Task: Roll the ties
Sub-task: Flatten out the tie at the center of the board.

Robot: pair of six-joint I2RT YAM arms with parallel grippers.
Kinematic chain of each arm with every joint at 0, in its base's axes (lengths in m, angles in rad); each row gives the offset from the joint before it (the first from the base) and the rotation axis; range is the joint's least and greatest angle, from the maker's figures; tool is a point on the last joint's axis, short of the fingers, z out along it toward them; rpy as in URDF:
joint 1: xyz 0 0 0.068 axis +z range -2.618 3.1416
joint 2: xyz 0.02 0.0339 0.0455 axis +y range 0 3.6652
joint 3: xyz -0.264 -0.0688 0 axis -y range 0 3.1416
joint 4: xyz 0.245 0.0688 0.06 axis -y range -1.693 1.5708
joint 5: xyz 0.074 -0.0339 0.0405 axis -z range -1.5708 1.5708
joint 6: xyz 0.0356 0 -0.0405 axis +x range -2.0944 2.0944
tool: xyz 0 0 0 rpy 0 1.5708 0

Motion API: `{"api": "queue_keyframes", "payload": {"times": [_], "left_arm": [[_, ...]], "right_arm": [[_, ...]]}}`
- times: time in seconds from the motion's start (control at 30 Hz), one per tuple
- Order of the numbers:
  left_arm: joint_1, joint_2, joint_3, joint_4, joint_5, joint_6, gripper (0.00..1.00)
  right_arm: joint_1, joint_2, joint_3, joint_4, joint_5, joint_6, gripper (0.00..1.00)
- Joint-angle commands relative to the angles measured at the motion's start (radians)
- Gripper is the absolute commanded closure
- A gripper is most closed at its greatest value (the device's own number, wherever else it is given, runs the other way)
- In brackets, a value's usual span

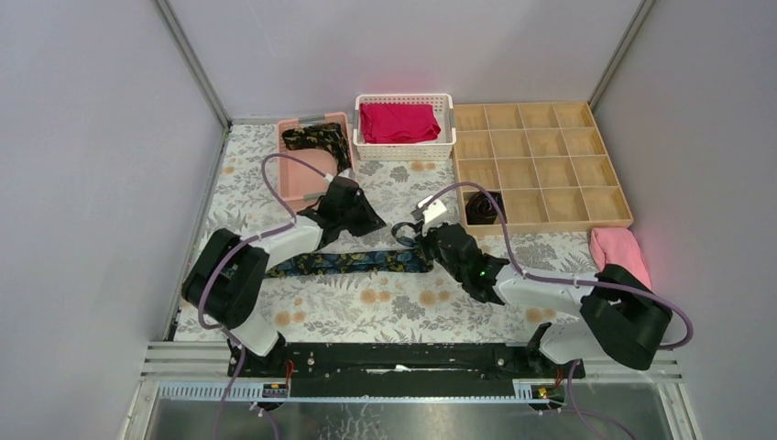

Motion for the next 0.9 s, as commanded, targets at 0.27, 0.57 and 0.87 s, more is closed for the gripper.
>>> {"api": "queue_keyframes", "payload": {"times": [0.27, 0.57, 0.87], "left_arm": [[-0.002, -0.425, -0.073, -0.325, -0.366, 0.033, 0.80], [-0.002, -0.452, -0.114, -0.294, -0.337, 0.079, 0.79], [-0.001, -0.245, -0.003, -0.080, -0.196, 0.163, 0.79]], "right_arm": [[0.142, 0.173, 0.124, 0.032, -0.006, 0.017, 0.90], [0.220, 0.250, 0.196, -0.053, 0.081, 0.054, 0.60], [0.228, 0.212, 0.160, -0.088, 0.142, 0.120, 0.44]]}}
